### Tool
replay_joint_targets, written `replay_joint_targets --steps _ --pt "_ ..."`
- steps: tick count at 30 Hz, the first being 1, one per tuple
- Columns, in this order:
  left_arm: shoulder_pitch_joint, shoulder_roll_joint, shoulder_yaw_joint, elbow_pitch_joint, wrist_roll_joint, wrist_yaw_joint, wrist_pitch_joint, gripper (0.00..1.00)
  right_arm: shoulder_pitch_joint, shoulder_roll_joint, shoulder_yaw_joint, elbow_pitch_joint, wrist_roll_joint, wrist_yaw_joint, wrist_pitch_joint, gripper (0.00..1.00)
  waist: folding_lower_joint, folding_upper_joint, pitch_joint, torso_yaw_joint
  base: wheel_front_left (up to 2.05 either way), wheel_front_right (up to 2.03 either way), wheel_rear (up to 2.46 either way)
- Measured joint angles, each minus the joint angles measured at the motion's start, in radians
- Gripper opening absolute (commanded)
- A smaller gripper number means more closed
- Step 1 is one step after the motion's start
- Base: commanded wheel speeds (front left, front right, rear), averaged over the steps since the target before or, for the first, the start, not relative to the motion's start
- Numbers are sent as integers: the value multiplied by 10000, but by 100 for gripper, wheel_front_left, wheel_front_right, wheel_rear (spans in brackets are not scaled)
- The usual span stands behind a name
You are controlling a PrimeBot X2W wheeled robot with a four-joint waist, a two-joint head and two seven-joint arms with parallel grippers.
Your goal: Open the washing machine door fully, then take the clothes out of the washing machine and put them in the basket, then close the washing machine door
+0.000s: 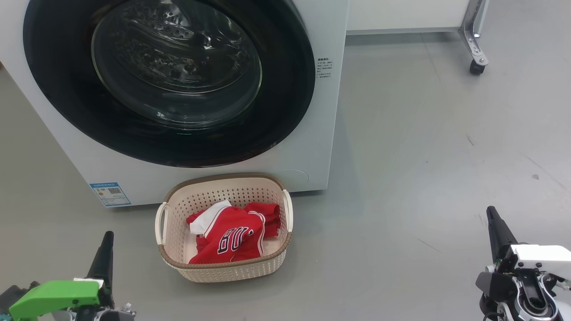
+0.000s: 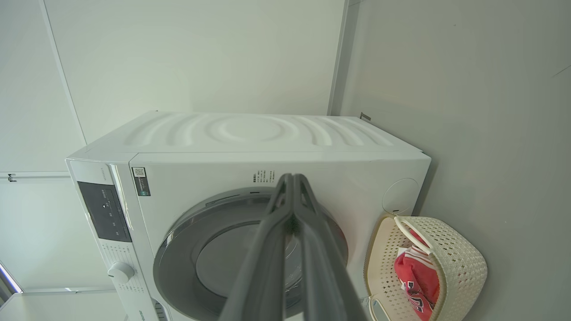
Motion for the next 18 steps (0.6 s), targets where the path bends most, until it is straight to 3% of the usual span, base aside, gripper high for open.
replay_joint_targets --steps 18 --pt "-48 -2 17 25 0 0 4 0 -4 12 -13 15 0 48 2 0 0 0 -1 0 0 0 0"
